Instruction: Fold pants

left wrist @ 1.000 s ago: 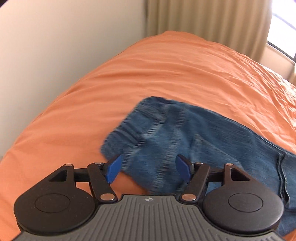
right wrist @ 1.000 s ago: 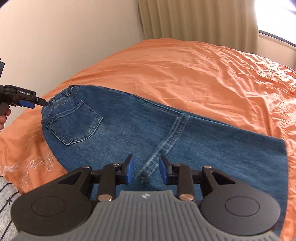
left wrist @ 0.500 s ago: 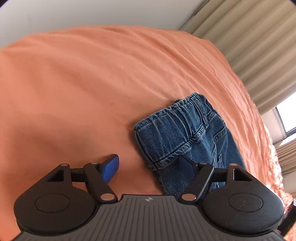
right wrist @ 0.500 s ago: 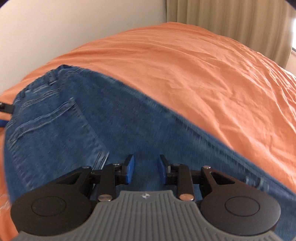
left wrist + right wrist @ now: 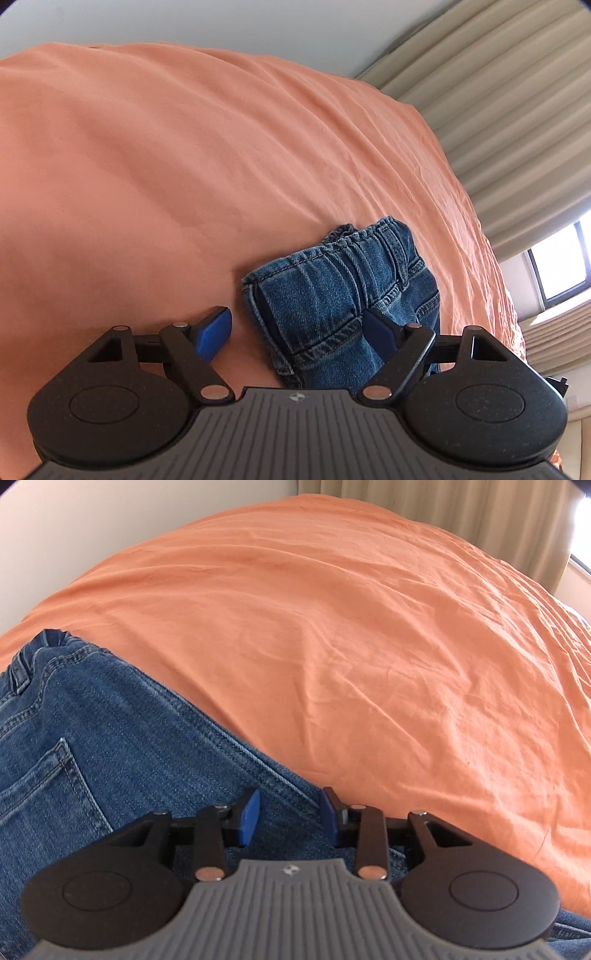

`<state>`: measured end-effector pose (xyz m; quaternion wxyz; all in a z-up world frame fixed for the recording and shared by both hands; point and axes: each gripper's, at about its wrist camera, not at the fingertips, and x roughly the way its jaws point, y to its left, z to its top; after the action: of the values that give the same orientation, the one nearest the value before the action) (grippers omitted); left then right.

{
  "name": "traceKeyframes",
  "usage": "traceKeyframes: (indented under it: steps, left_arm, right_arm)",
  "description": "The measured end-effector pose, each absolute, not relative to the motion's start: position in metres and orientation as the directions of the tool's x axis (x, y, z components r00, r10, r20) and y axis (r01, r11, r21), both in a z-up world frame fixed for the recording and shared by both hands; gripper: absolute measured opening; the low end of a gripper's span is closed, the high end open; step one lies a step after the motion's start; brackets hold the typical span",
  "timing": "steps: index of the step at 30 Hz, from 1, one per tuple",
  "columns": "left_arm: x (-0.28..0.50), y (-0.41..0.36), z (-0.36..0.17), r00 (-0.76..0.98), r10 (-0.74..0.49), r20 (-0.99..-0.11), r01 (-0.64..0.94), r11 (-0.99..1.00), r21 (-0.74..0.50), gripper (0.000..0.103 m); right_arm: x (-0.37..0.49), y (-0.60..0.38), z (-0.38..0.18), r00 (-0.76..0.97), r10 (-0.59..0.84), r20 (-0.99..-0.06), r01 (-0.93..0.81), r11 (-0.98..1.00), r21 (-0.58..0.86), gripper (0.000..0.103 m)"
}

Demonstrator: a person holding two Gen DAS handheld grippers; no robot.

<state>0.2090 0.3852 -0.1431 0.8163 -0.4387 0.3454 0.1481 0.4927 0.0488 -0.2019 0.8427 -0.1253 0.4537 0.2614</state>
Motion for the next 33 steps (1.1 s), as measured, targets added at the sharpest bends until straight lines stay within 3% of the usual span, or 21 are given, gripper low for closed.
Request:
traceKeyframes:
  steps: [11,13,14,16,18,22,29,33]
  left_arm:
    - [0.231,0.386,-0.164,0.72,-0.067,-0.691,-0.559,0.534,-0.635,0.095]
    - [0.234,0.386,-0.164,0.721,-0.062,-0.69,-0.56,0.533,-0.634,0.088]
    - [0.234,0.386,-0.164,0.726,-0.063,-0.684,-0.556,0.531,-0.64,0.073]
    - [0.233,0.387,-0.164,0.725,-0.061,-0.686,-0.566,0.514,-0.644,0.059]
    - [0.231,0.387,-0.158,0.732,-0.05,-0.679,-0.564,0.515,-0.646,0.038]
    - [0.226,0.37,-0.124,0.771,-0.002,-0.637,-0.514,0.588,-0.624,0.019]
    - [0.221,0.308,-0.042,0.841,0.029,-0.541,-0.383,0.739,-0.555,0.018]
    - [0.225,0.247,-0.002,0.869,0.02,-0.495,-0.269,0.857,-0.439,0.018]
  right_arm:
    - [0.442,0.022,-0.157,0.507,0.395,-0.766,-0.62,0.785,-0.006,0.031]
    - [0.425,0.01,-0.147,0.502,0.407,-0.763,-0.635,0.773,-0.005,0.032]
    - [0.416,0.004,-0.143,0.499,0.413,-0.762,-0.641,0.768,-0.003,0.032]
    - [0.4,-0.006,-0.138,0.496,0.418,-0.762,-0.647,0.763,-0.003,0.032]
    - [0.384,-0.019,-0.136,0.496,0.416,-0.762,-0.643,0.766,0.0,0.032]
    - [0.358,-0.042,-0.133,0.497,0.412,-0.764,-0.631,0.775,0.007,0.032]
    - [0.33,-0.087,-0.116,0.541,0.408,-0.736,-0.557,0.829,0.05,0.032]
    - [0.318,-0.11,-0.106,0.561,0.42,-0.714,-0.534,0.842,0.076,0.032]
